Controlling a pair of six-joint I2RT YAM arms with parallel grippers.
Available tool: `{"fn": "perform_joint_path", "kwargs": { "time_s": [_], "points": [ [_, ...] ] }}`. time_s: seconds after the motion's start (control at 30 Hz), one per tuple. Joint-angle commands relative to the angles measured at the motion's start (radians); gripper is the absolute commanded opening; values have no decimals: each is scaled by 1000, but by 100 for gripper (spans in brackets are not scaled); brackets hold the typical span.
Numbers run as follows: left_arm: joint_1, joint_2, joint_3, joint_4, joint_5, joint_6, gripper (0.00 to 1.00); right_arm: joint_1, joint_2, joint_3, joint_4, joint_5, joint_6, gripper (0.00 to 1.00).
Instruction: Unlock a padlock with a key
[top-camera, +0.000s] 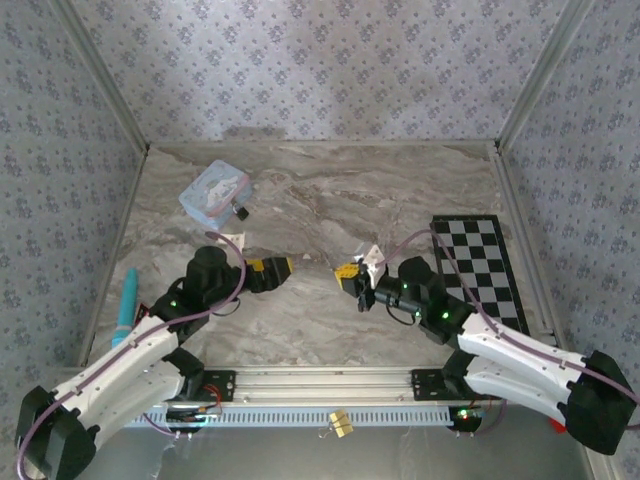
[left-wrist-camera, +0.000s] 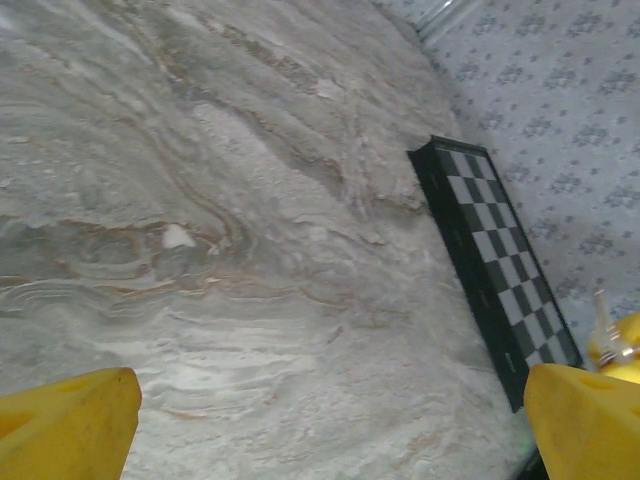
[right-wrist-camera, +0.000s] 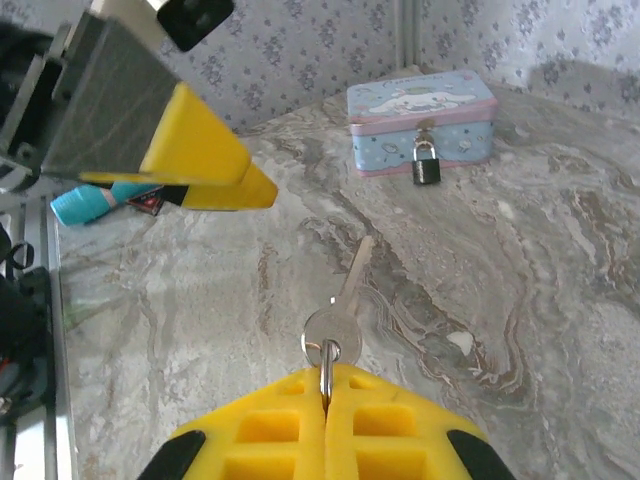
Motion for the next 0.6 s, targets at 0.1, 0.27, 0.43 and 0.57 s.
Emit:
{"fn": "perform_joint_path", "kwargs": {
  "time_s": [0.1,0.27,0.43,0.57],
  "points": [
    [-54,31,53,96,16,-28,95,31,-3,-37,156,48,-73,0],
    [-74,66,76,138,47,-34,86,32,14,-36,180,12,-42,0],
    [-116,110,135,130,44,-61,77,60,34,-53,222,122,-67,0],
    [-139,152,178,100,26,-91,70,85,60,-68,280,198,-96,0]
  ]
}}
